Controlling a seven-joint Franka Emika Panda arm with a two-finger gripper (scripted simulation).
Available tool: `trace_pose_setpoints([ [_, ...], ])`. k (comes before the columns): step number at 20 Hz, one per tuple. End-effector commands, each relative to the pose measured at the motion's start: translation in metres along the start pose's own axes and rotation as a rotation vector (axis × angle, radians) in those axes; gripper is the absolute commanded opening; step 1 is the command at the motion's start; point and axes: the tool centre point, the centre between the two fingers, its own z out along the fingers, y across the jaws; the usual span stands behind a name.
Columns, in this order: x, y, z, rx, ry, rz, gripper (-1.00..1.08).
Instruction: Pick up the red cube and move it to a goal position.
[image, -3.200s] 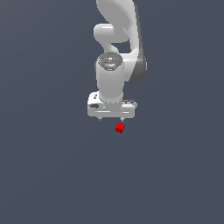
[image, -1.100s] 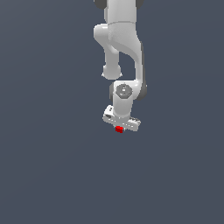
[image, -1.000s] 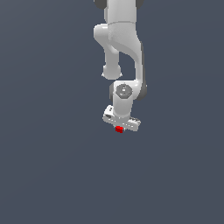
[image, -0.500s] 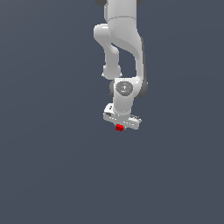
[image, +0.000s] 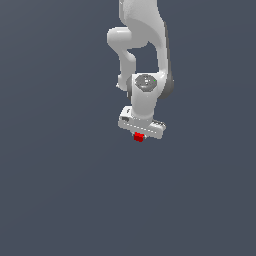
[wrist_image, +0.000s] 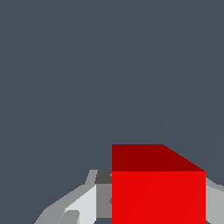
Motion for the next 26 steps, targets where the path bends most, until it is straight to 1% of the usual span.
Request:
trace_pose_setpoints([
  [1, -0.004, -0.001, -0.024, 0.001, 0.001, 0.0, -1.0],
  [17, -0.033, -0.009, -0.199, 0.0, 0.001, 0.001, -1.0],
  [22, -0.039, -0.012, -0.24, 0.0, 0.001, 0.001, -1.0],
  [26, -0.042, -0.014, -0.263, 0.0, 0.001, 0.001, -1.0],
])
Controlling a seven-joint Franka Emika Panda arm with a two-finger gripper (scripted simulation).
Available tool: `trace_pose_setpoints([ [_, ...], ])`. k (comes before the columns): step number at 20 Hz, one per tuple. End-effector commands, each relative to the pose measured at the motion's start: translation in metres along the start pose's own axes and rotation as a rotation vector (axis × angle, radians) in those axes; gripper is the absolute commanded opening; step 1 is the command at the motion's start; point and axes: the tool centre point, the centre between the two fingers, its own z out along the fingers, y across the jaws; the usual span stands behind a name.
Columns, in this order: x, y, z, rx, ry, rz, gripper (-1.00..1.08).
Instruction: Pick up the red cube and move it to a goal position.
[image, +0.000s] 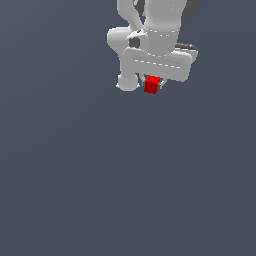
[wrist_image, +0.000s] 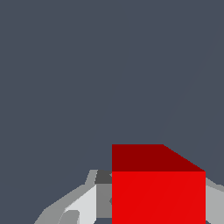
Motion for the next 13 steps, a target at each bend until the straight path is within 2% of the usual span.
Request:
trace_pose_setpoints([
  [1, -0.002, -0.001, -0.013, 0.0, -0.001, 0.0, -1.0],
  [7, -0.003, -0.003, -0.029, 0.0, -0.001, 0.0, -1.0],
  [13, -0.002, -0.003, -0.028, 0.0, -0.001, 0.0, -1.0],
])
